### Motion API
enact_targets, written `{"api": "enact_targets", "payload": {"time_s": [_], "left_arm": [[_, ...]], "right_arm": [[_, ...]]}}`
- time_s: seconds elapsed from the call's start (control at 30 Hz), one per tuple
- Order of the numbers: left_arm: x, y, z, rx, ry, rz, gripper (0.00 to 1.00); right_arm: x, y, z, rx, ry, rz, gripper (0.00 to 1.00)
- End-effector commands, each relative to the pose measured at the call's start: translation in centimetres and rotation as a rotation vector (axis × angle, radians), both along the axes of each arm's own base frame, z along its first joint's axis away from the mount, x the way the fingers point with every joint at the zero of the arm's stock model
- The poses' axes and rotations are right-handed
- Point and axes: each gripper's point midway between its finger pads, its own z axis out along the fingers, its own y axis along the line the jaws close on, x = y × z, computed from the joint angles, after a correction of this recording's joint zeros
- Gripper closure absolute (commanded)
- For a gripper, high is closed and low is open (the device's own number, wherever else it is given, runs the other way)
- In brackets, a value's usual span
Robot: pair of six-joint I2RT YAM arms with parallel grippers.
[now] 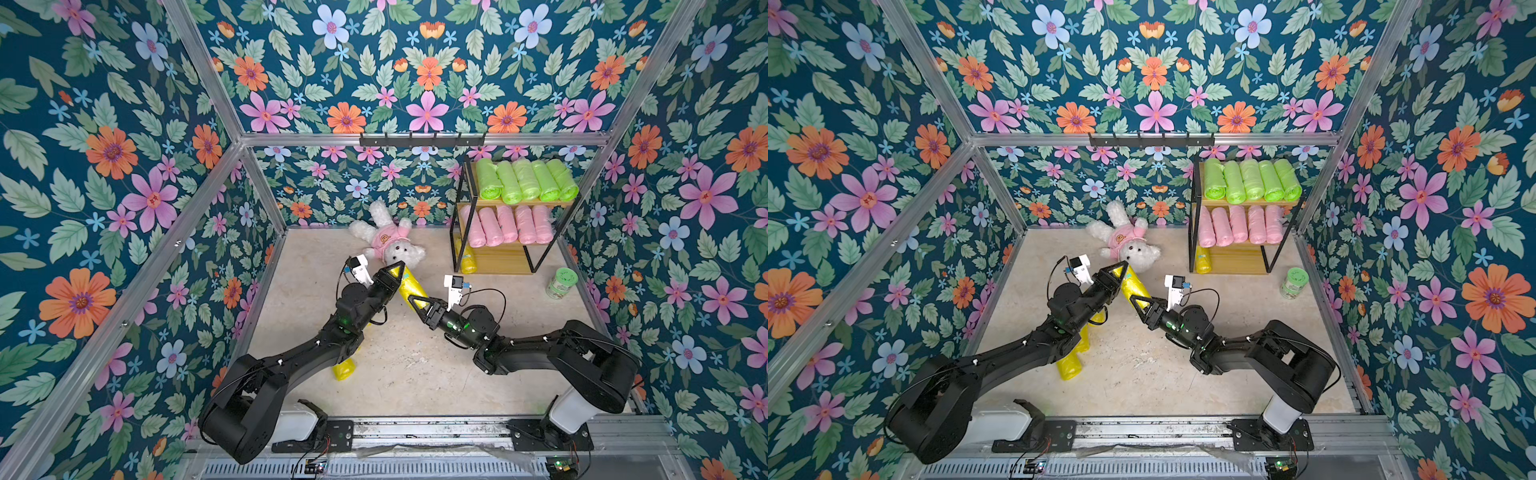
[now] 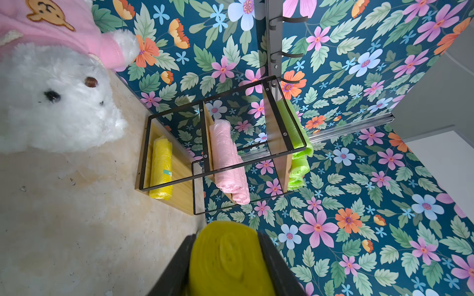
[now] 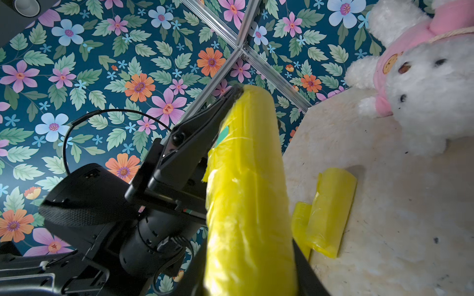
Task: Sort the rolls of trash bags by color and place them on the shelf
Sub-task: Pick up the roll of trash bags from the center of the board.
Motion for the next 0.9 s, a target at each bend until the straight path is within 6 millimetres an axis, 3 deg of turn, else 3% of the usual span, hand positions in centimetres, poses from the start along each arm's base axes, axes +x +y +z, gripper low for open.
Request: {"api": "enact_targets", "payload": {"time_s": [0.0,0.43,0.63,0.87], "left_arm": [[0.1,0.5,0.3,-0.001,-0.025,0.028,0.44],[0.9,1.2,-2.9,0.334,-0.004,0.024,0.16],[1.3,2.7,-4.7,0.431,0.017,0.012,0.12],[1.8,3.8,-5.1,0.501,0.008,-0.02,0.12]], "right_arm": [[0.3,-0.6,1.2,0.024,-0.032,-0.032,0.63],[0.9,-4.3,-1.7,-0.069,0.011,-0.109,0.64],[2.0,-8.0,-3.9,-0.166,0.044,-0.186,0.64],[2.9,-12.3,-6.3,-0.393,0.059,-0.306,0.65]]}}
